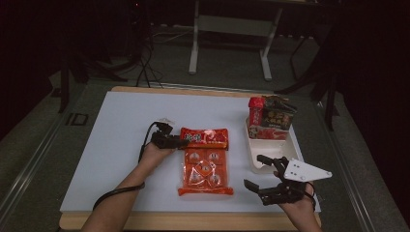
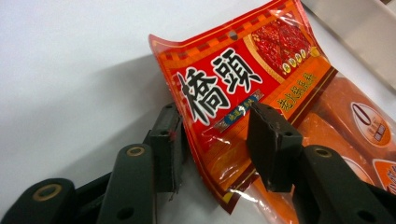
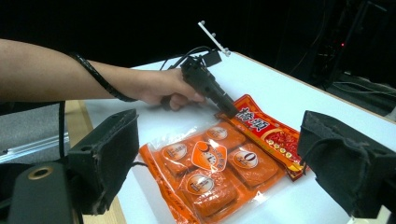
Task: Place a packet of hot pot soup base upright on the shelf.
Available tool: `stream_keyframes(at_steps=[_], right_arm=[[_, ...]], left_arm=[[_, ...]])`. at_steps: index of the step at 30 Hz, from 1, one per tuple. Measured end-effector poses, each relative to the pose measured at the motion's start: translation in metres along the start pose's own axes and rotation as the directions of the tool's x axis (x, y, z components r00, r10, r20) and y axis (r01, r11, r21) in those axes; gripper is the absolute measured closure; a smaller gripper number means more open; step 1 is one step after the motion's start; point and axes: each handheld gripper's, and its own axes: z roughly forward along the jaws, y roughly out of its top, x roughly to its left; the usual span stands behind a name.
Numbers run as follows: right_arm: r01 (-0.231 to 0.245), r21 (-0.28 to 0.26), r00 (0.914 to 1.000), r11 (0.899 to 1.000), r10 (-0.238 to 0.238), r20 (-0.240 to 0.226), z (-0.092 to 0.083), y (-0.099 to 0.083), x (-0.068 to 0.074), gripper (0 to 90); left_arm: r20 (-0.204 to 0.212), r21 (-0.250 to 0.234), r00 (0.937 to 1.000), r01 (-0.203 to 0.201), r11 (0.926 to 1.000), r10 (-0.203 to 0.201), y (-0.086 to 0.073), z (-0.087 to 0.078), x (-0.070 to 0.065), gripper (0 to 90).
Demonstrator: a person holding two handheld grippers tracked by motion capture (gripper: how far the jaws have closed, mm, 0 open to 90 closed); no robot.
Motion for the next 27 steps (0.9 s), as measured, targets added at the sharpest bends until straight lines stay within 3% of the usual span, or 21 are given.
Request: stream_keyframes(at_steps=[4, 7, 8, 9, 11, 16, 18, 25, 27], right_arm=[[0.001, 0.002, 1.0000, 1.000, -0.001, -0.002, 0.000, 0.000, 0.000, 12.8], [-0.001, 0.002, 1.0000, 1.000, 0.001, -0.003, 0.001, 0.000, 0.000, 12.8], [-0.001, 0.002, 1.0000, 1.000, 0.001, -0.003, 0.001, 0.000, 0.000, 12.8], [-0.003, 0.002, 1.0000, 1.000, 0.003, -0.006, 0.001, 0.000, 0.000, 13.1], [-0.003, 0.001, 1.0000, 1.000, 0.003, -0.009, 0.002, 0.000, 0.000, 13.1], [-0.003, 0.008, 0.9999, 1.000, 0.003, -0.010, 0.002, 0.000, 0.000, 13.4], [-0.005, 0.005, 0.9999, 1.000, 0.005, -0.010, 0.002, 0.000, 0.000, 13.4], [0.000, 0.007, 1.0000, 1.000, 0.000, -0.005, 0.001, 0.001, 0.000, 13.4], [-0.001, 0.003, 1.0000, 1.000, 0.001, -0.003, 0.001, 0.001, 0.000, 13.4]], left_arm=[[0.001, 0.014, 0.9999, -0.015, 0.9998, 0.015, 0.001, 0.003, -0.003, 66.3], [-0.012, 0.022, 0.9998, -0.018, 0.9996, 0.018, 0.002, 0.004, -0.007, 70.1], [-0.034, 0.034, 0.9994, -0.010, 0.9994, 0.011, 0.004, 0.005, -0.009, 70.1], [-0.045, 0.038, 0.9988, -0.015, 0.9992, 0.017, 0.005, 0.005, -0.011, 79.7], [-0.054, 0.042, 0.9983, -0.022, 0.9989, 0.024, 0.005, 0.005, -0.012, 86.2], [-0.093, 0.036, 0.9936, -0.061, 0.9974, 0.065, 0.005, 0.004, -0.018, 89.2], [-0.095, 0.029, 0.9919, -0.081, 0.9963, 0.084, 0.006, 0.001, -0.020, 89.5], [-0.089, -0.016, 0.9919, -0.092, 0.9956, 0.090, 0.008, -0.011, -0.026, 89.7], [-0.080, -0.051, 0.9915, -0.106, 0.9930, 0.102, 0.010, -0.023, -0.032, 89.7]])
